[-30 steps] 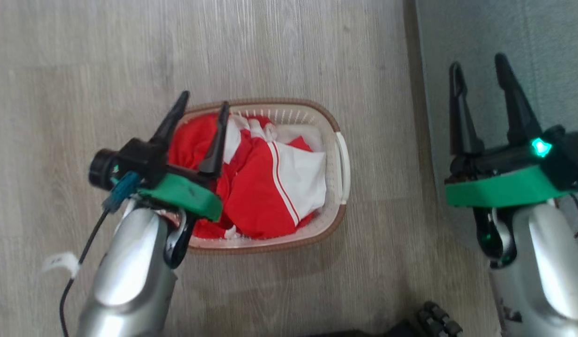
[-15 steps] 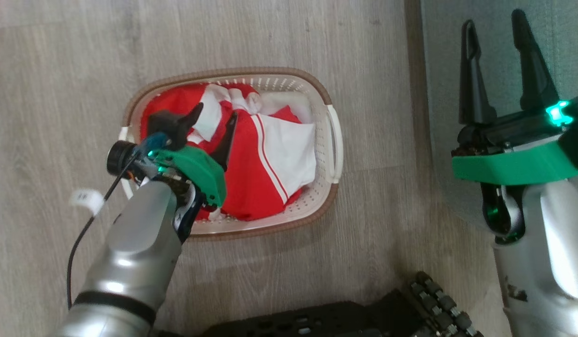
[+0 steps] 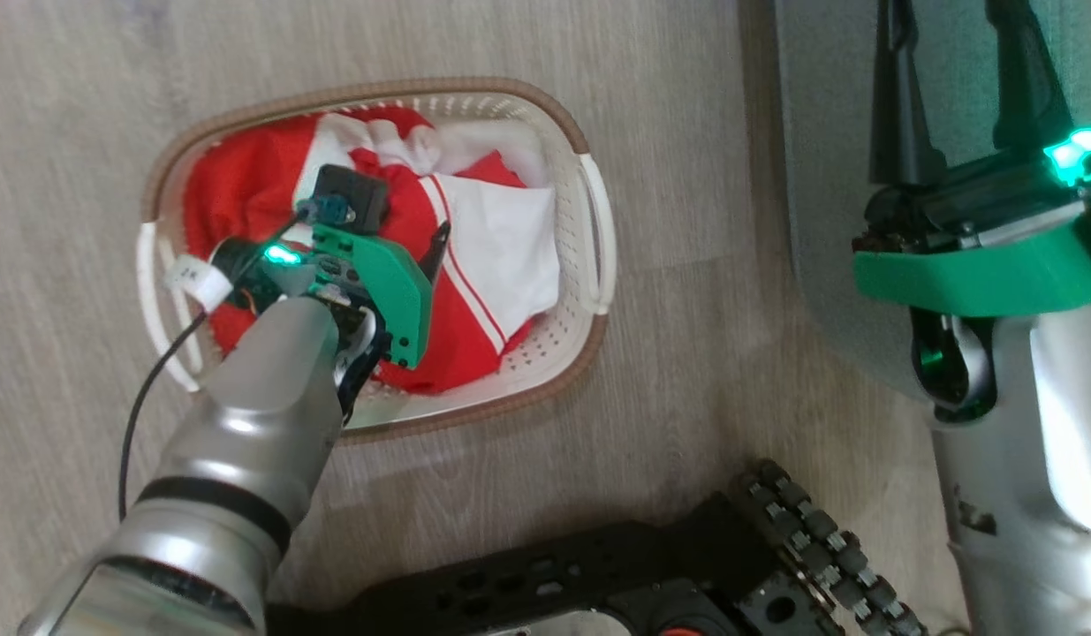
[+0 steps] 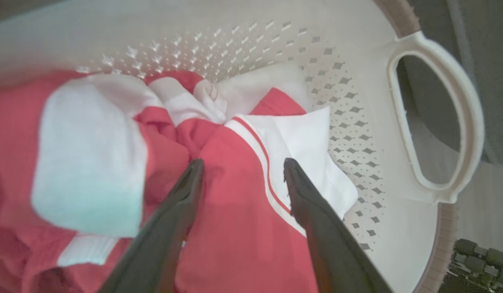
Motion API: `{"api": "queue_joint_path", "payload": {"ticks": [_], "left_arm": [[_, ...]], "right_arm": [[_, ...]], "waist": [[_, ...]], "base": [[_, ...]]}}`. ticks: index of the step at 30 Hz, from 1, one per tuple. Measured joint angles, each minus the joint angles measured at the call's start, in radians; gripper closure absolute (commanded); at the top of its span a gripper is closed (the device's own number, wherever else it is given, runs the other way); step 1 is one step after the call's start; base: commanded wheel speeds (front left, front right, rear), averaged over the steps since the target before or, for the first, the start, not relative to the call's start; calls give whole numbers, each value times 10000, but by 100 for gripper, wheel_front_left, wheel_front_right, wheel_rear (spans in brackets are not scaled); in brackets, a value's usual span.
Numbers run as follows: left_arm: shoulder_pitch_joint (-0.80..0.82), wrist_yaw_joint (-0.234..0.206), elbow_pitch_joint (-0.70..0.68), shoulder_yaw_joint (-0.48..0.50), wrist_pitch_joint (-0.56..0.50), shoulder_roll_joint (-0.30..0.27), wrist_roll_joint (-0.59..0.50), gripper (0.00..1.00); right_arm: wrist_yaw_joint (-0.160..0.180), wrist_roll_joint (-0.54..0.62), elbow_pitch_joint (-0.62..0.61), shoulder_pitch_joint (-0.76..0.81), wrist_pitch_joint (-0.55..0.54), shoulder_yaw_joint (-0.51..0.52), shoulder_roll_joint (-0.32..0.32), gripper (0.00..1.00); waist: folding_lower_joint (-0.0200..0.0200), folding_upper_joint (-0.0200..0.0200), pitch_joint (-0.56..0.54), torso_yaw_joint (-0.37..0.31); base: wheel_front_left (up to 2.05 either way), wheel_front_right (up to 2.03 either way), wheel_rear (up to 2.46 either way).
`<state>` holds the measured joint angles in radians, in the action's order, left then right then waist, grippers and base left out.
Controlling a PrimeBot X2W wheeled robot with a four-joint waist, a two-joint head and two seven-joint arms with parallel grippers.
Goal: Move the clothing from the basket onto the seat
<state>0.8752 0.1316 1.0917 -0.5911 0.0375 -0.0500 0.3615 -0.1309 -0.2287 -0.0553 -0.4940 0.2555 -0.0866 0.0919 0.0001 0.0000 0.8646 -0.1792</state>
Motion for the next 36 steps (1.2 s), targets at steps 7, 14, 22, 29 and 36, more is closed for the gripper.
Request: {"api": "queue_joint_path", "payload": {"ticks": [7,14,22,29,36], "left_arm": [[734,0,612,-619,-414,-50,405,0],[1051,0,907,-1567,-1139,-67,802,0],[1108,0,1361,-2320,-2288,-127,1152,0],[1278,2,1419,-2573,-2355,-184,1383,20],[1256,0,1369,-2863,-2320,-318,1906,100]], "right_arm": [[0,0,-92,-344,0,-199,-84,0],[0,0,-111,-389,0,-309,-230,0],[0,0,-157,-534,0,-458,-244,0],[0,2,-159,-536,0,-483,-253,0],[0,2,-157,-560,0,-491,-268,0]], "waist": [[0,0,611,-365],[0,0,1012,-653],[-1,0,1204,-823],[0,1,1313,-848],[0,1,1220,-820]], "base": [[0,0,0],[0,0,0],[0,0,0],[0,0,0],[0,0,0]]}}
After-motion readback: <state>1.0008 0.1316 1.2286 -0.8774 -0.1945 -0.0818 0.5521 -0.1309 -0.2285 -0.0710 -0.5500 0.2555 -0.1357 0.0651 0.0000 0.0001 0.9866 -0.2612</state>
